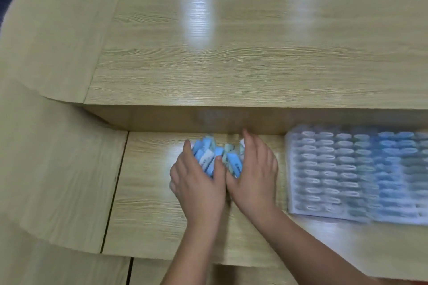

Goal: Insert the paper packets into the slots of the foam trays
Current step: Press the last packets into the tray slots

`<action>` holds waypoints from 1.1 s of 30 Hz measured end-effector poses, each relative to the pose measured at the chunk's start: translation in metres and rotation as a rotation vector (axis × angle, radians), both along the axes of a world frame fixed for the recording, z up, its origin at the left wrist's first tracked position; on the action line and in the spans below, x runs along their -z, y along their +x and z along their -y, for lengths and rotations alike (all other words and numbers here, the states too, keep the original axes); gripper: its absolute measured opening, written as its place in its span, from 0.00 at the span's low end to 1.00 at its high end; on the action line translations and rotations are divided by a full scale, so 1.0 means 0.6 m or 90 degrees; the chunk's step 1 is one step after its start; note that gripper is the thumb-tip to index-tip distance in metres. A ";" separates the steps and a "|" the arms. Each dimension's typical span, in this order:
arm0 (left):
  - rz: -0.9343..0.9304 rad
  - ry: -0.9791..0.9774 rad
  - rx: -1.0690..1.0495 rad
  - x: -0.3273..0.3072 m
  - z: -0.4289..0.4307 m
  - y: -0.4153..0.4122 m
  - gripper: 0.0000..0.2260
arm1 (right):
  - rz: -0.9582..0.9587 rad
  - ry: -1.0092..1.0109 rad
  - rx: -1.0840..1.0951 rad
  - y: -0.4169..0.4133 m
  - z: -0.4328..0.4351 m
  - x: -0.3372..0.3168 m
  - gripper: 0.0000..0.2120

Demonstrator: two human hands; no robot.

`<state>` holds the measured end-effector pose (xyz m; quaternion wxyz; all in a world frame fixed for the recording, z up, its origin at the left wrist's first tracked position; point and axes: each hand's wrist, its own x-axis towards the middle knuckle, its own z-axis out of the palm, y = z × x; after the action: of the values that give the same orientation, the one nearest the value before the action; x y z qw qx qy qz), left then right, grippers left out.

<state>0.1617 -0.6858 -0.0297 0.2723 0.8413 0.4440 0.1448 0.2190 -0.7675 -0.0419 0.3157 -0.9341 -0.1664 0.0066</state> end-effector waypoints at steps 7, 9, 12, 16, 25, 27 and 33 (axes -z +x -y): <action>0.208 -0.100 -0.003 0.014 0.007 -0.002 0.31 | -0.020 0.213 0.012 0.016 0.009 0.007 0.23; 0.312 -0.178 -0.056 0.013 0.002 -0.007 0.27 | -0.056 0.308 0.021 0.018 0.020 0.003 0.19; 0.360 -0.208 -0.103 0.005 -0.009 -0.024 0.21 | -0.092 0.322 0.015 0.017 0.038 -0.009 0.18; 0.326 -0.185 -0.034 -0.007 -0.024 -0.064 0.13 | -0.093 0.225 -0.046 -0.001 0.067 -0.026 0.20; 0.027 -0.058 0.002 -0.002 -0.028 -0.088 0.17 | 0.044 -0.076 -0.075 -0.023 0.062 -0.022 0.20; 0.021 -0.042 -0.014 0.003 -0.038 -0.084 0.15 | 0.064 -0.096 -0.068 -0.020 0.053 -0.023 0.20; 0.014 -0.087 -0.025 -0.004 -0.061 -0.079 0.16 | 0.102 -0.092 -0.185 -0.013 0.016 -0.038 0.20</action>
<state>0.1145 -0.6492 -0.0270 0.3308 0.8101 0.4664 0.1292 0.2110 -0.7770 -0.0189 0.2295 -0.9180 -0.3233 -0.0106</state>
